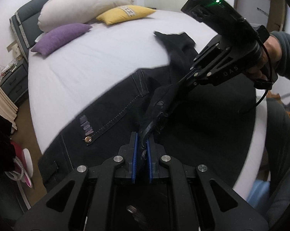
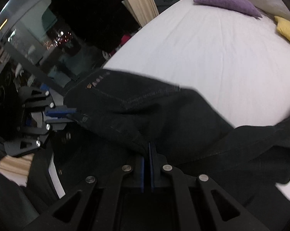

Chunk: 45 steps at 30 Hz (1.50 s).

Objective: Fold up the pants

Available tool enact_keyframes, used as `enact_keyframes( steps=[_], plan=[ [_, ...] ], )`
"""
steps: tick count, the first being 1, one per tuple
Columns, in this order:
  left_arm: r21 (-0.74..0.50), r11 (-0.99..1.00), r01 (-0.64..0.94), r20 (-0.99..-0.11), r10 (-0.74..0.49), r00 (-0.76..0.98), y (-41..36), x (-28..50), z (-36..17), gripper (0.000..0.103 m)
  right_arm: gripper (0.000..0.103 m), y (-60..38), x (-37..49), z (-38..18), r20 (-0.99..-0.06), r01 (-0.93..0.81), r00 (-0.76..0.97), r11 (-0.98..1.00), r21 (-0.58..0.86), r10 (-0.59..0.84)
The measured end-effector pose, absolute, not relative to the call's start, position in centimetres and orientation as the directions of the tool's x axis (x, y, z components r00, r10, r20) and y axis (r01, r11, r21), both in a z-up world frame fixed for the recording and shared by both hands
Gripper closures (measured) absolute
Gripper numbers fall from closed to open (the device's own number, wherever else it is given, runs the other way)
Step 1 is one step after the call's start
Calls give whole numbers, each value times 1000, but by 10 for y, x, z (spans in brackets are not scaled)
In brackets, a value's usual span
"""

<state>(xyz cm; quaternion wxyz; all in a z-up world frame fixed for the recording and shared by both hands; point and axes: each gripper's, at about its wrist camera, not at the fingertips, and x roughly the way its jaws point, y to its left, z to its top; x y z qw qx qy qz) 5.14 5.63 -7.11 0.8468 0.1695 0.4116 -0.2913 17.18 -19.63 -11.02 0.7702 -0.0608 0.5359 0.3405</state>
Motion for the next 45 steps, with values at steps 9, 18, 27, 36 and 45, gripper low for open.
enact_keyframes(
  steps=[9, 18, 27, 36, 45],
  plan=[
    [78, 742, 666, -808, -344, 478, 35, -7, -71, 95, 98, -203, 145, -106, -884, -601, 244, 778, 184, 398],
    [88, 696, 712, -818, -357, 450, 24, -30, -71, 96, 98, -198, 119, -103, -906, -638, 273, 766, 81, 323],
    [104, 646, 756, -837, -354, 417, 9, -58, -85, 95, 98, -167, 100, -123, -913, -645, 298, 764, 21, 277],
    [106, 626, 772, -840, -360, 407, 3, -63, -81, 96, 98, -135, 86, -132, -907, -643, 331, 766, -16, 259],
    [114, 622, 774, -835, -362, 414, 4, -64, -82, 96, 98, -128, 78, -137, -906, -638, 351, 768, -46, 238]
  ],
)
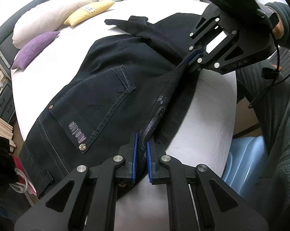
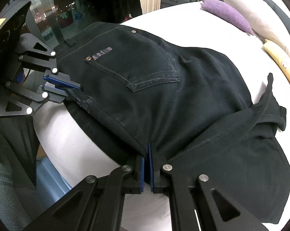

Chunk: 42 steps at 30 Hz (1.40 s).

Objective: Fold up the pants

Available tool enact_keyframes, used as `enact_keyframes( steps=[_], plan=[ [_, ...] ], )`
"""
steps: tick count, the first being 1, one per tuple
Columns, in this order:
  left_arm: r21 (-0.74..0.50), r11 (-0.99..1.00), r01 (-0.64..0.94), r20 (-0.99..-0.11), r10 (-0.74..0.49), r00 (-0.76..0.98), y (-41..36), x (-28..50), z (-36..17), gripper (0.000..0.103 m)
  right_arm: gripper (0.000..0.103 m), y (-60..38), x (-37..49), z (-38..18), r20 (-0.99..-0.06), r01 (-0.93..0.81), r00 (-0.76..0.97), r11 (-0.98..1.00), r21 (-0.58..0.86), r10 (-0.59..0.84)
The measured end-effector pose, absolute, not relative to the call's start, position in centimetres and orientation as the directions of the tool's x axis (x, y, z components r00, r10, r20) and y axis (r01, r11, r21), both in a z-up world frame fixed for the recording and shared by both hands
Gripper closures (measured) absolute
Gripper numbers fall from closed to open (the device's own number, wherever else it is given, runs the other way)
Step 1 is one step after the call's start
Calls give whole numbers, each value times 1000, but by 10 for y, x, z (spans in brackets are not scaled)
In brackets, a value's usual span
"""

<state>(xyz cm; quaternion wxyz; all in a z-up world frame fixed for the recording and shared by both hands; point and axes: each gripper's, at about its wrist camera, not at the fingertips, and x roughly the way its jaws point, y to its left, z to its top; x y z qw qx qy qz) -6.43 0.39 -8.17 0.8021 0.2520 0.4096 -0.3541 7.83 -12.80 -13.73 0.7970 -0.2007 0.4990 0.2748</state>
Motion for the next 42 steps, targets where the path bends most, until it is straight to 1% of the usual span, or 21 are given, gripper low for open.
enact_keyframes(
  steps=[8, 14, 18, 24, 27, 28, 30, 31, 32, 36, 40, 42],
  plan=[
    [124, 619, 776, -826, -369, 426, 6, -62, -86, 95, 98, -125, 68, -145, -904, -637, 374, 766, -87, 208],
    [174, 593, 786, -816, -360, 452, -2, -66, -88, 95, 98, -131, 63, -139, -900, -633, 390, 766, -110, 193],
    [152, 602, 784, -825, -359, 436, -3, -59, -97, 95, 98, -134, 63, -144, -911, -632, 370, 769, -101, 184],
    [148, 630, 762, -818, -355, 453, 1, -55, -99, 90, 97, -132, 59, -148, -907, -650, 390, 745, -149, 159],
    [159, 638, 754, -814, -347, 465, 3, -61, -93, 88, 95, -132, 55, -148, -902, -649, 403, 744, -160, 157],
    [159, 641, 751, -813, -347, 468, 5, -64, -91, 85, 95, -132, 54, -148, -899, -649, 408, 742, -167, 156],
    [145, 657, 740, -816, -343, 465, 11, -67, -88, 80, 94, -133, 52, -147, -896, -646, 416, 744, -171, 155],
    [132, 668, 732, -819, -343, 461, 15, -67, -87, 76, 94, -134, 51, -148, -896, -643, 416, 747, -167, 158],
    [111, 685, 720, -822, -345, 454, 20, -66, -84, 74, 94, -135, 51, -147, -895, -640, 416, 751, -162, 160],
    [46, 739, 672, -813, -363, 456, 38, -63, -68, 74, 94, -138, 46, -146, -892, -633, 421, 757, -162, 162],
    [-60, 778, 625, -758, -443, 478, 43, -45, -34, 74, 93, -143, 48, -141, -891, -612, 420, 778, -138, 172],
    [-74, 790, 608, -744, -450, 494, 35, -30, -28, 74, 91, -147, 50, -138, -892, -604, 412, 789, -113, 188]
  ],
)
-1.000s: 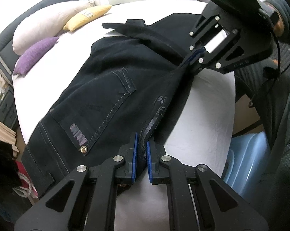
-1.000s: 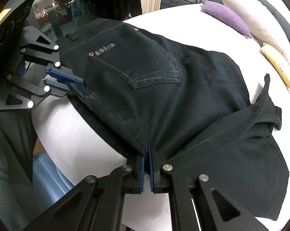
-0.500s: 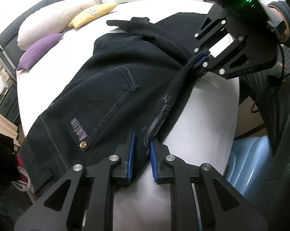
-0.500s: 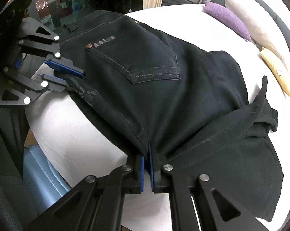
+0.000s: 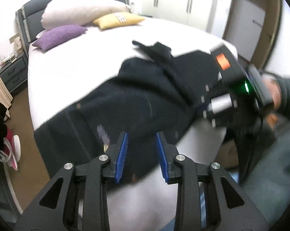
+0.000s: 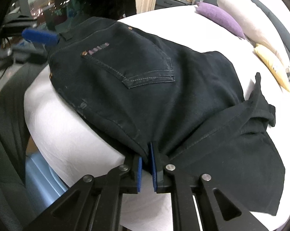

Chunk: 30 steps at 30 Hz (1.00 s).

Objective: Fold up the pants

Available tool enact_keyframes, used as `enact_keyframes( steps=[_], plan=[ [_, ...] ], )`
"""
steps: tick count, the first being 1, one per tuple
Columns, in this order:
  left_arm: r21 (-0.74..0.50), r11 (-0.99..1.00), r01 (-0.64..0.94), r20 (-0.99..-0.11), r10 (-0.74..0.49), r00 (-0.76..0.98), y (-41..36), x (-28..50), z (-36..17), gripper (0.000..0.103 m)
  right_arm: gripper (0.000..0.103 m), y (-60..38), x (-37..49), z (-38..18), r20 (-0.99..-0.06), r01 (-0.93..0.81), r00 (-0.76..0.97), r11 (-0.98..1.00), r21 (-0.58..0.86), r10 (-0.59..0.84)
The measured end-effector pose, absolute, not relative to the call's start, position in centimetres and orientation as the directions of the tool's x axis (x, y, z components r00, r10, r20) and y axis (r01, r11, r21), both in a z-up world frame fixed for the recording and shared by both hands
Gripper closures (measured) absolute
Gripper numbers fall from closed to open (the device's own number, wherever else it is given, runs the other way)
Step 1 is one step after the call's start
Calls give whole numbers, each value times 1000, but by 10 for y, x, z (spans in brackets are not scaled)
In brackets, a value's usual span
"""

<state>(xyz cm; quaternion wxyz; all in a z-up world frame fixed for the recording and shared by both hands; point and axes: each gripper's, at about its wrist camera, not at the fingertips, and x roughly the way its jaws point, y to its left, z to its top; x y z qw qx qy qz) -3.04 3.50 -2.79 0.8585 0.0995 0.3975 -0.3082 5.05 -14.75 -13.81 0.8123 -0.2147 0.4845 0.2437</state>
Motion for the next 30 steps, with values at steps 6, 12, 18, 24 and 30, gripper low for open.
enact_keyframes(
  steps=[6, 12, 18, 24, 30],
  plan=[
    [-108, 855, 507, -859, -337, 385, 7, 34, -97, 74, 90, -157, 50, -143, -889, -587, 404, 807, -71, 215],
    [-97, 865, 492, -868, -315, 383, 13, 44, -92, 74, 74, -182, 48, -133, -883, -553, 391, 833, -1, 258],
    [-149, 858, 492, -795, -400, 457, -10, 68, -43, 74, 46, -199, 60, -111, -847, -492, 392, 860, 138, 360],
    [-183, 875, 448, -886, -344, 311, -43, 106, -108, 74, 46, -229, 78, -98, -817, -415, 389, 873, 257, 426],
    [-261, 854, 451, -830, -437, 347, -41, 111, -65, 74, 46, -306, 149, -60, -759, -183, 509, 912, 366, 407]
  ],
)
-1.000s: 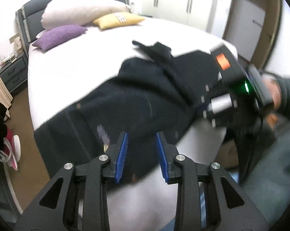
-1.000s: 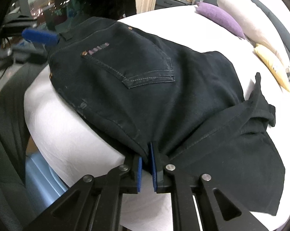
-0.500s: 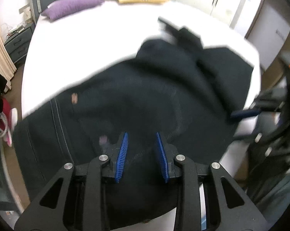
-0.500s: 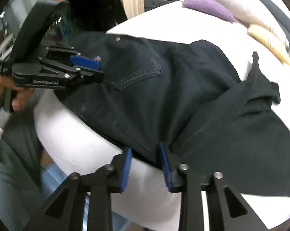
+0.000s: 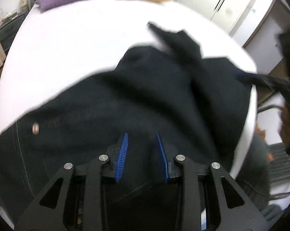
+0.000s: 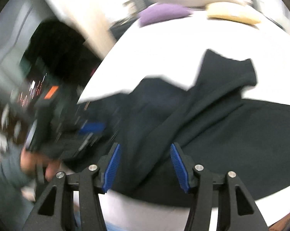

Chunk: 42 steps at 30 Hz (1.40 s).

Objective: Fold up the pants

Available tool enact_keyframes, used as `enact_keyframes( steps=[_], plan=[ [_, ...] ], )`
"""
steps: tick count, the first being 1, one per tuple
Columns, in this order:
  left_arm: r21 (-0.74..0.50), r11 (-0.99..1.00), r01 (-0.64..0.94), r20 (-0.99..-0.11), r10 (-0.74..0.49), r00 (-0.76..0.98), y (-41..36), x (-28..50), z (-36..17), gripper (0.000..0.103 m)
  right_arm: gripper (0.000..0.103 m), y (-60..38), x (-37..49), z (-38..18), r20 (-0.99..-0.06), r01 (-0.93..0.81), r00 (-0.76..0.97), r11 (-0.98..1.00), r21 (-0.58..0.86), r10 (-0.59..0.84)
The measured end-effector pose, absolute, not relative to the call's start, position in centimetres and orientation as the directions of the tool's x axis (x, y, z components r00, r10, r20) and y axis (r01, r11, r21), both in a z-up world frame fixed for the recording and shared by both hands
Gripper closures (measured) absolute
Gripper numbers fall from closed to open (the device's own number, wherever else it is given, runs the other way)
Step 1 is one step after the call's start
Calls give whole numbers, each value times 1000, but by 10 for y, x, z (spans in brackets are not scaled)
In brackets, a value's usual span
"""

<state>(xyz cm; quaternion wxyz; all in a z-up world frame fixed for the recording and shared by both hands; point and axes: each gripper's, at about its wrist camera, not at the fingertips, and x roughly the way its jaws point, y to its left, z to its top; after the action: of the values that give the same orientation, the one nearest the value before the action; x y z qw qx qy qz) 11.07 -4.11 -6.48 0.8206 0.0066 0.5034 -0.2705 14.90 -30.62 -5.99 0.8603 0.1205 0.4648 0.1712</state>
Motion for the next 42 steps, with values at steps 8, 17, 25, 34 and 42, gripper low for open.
enact_keyframes(
  steps=[8, 17, 25, 34, 42],
  plan=[
    [-342, 850, 400, -842, -466, 270, -61, 139, -107, 74, 40, -313, 299, -61, -817, -30, 528, 967, 253, 230],
    [-330, 848, 415, -834, -468, 292, -64, 127, -120, 74, 40, -299, 387, -113, -919, 93, 393, 994, 56, 15],
    [-345, 843, 412, -825, -482, 295, -61, 122, -123, 74, 62, -298, 408, -138, -942, 109, 335, 994, 31, -7],
    [-333, 850, 408, -830, -470, 301, -59, 122, -125, 74, 99, -338, 365, -91, -870, 155, 485, 971, 183, 86],
    [-308, 870, 384, -847, -435, 306, -70, 123, -118, 74, 99, -472, 202, -31, -662, 356, 748, 818, 452, 41]
  ],
)
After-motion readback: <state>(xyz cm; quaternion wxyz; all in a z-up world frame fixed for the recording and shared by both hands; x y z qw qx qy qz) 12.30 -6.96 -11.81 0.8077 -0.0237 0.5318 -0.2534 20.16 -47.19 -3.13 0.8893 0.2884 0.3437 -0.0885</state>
